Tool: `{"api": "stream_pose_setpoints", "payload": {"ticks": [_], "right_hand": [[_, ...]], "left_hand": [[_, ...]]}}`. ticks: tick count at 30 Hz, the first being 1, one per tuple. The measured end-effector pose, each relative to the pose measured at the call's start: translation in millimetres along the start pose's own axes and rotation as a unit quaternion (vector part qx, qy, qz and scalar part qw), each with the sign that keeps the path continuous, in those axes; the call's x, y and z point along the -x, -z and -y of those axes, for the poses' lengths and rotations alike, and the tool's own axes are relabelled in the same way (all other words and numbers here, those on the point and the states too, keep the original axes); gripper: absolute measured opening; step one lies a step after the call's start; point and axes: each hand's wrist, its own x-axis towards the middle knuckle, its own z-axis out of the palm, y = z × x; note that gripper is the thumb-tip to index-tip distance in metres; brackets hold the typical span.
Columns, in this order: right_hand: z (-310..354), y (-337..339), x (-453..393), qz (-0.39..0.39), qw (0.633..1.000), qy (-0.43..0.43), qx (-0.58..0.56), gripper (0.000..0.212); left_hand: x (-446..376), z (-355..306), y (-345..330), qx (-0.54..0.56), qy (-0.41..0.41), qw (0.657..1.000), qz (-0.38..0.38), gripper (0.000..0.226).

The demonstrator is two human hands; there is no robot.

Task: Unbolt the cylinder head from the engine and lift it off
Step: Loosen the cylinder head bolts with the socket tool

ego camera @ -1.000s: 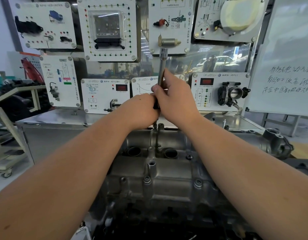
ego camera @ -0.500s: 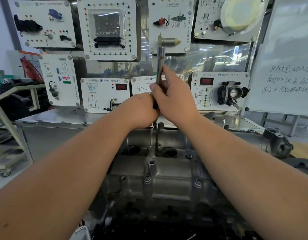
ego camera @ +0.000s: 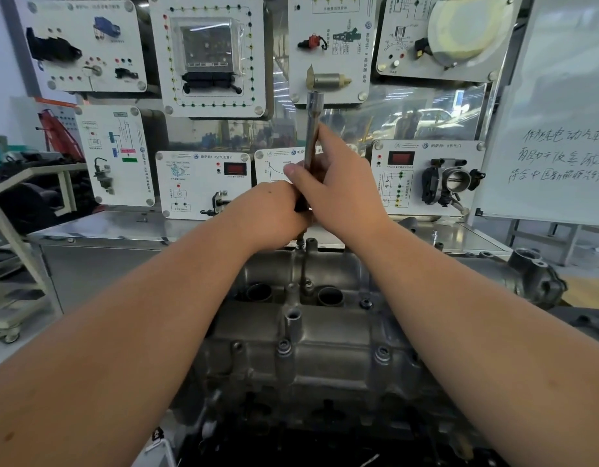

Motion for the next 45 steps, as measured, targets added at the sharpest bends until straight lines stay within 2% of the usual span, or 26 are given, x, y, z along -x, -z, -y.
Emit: {"api": "stream_pose_setpoints", "payload": {"ticks": [3, 5, 9, 12, 14, 19, 26, 29, 31, 33, 35, 37, 39, 41, 43, 45], "right_hand": [[-1.0, 1.2, -2.4, -0.018, 1.000, -0.001, 0.016, 0.024], [-1.8, 2.1, -4.8, 0.010, 1.000, -0.026, 0.002, 0.022], [-4.3, 4.9, -7.0, 0.059, 0.997, -0.052, -0.010, 0.052], [-6.6, 8.9, -6.0, 0.041, 0.999, -0.021, 0.019, 0.065], [-8.8, 11.3, -6.8, 0.011, 1.000, -0.015, -0.008, 0.067], [-9.1, 13.6, -8.2, 0.039, 0.998, -0.007, -0.050, 0.040], [-4.0, 7.2, -3.8, 0.024, 1.000, -0.004, -0.001, 0.042], [-3.3, 6.4, -4.6, 0.005, 1.000, -0.004, 0.029, 0.024], [-3.0, 6.3, -6.0, 0.022, 0.999, 0.000, 0.025, 0.016], [-2.2, 6.0, -5.7, 0.048, 0.999, -0.002, -0.004, 0.025], [-1.7, 5.5, -3.3, 0.055, 0.998, -0.015, -0.028, 0.051], [-2.7, 3.8, -0.8, 0.040, 0.999, -0.017, -0.030, 0.063], [-2.4, 3.0, -0.6, 0.017, 1.000, -0.009, 0.000, 0.054], [-1.7, 2.9, -2.1, 0.000, 1.000, 0.005, 0.029, 0.032], [-0.9, 3.3, -3.0, 0.004, 0.999, 0.010, 0.034, 0.017], [-1.9, 4.1, -4.2, 0.027, 0.999, 0.002, 0.029, 0.016]], "left_hand": [[-0.4, 0.0, 0.5, -0.007, 0.009, 1.000, -0.003, 0.029], [-0.7, 0.8, -1.5, -0.003, 0.004, 1.000, -0.005, 0.027], [-0.6, 1.6, -3.4, 0.005, -0.012, 1.000, 0.006, 0.012], [-1.8, 3.1, -2.9, -0.008, 0.007, 1.000, 0.002, 0.026], [-2.7, 3.9, -2.6, -0.007, 0.022, 1.000, -0.001, 0.035], [-4.0, 2.9, -4.5, -0.021, 0.013, 1.000, -0.004, 0.037], [-1.3, -2.2, -0.2, -0.013, 0.015, 1.000, 0.009, 0.029], [-1.3, -2.4, 0.1, -0.008, 0.019, 1.000, 0.005, 0.031], [-0.6, -2.4, 0.2, -0.006, 0.014, 1.000, 0.006, 0.027], [0.0, -3.0, 0.5, 0.012, 0.008, 1.000, 0.012, 0.024], [0.7, -3.4, 0.9, 0.015, 0.005, 1.000, 0.014, 0.019], [0.5, -3.5, 1.0, 0.001, 0.007, 1.000, 0.010, 0.016], [-0.5, -3.7, 0.7, -0.014, 0.010, 1.000, 0.011, 0.022], [-1.9, -2.4, 0.2, -0.025, 0.012, 1.000, 0.005, 0.025], [-3.5, 0.1, -1.0, -0.025, 0.007, 1.000, -0.003, 0.020], [-4.3, 2.5, -3.0, -0.008, -0.002, 1.000, 0.000, 0.007]]}}
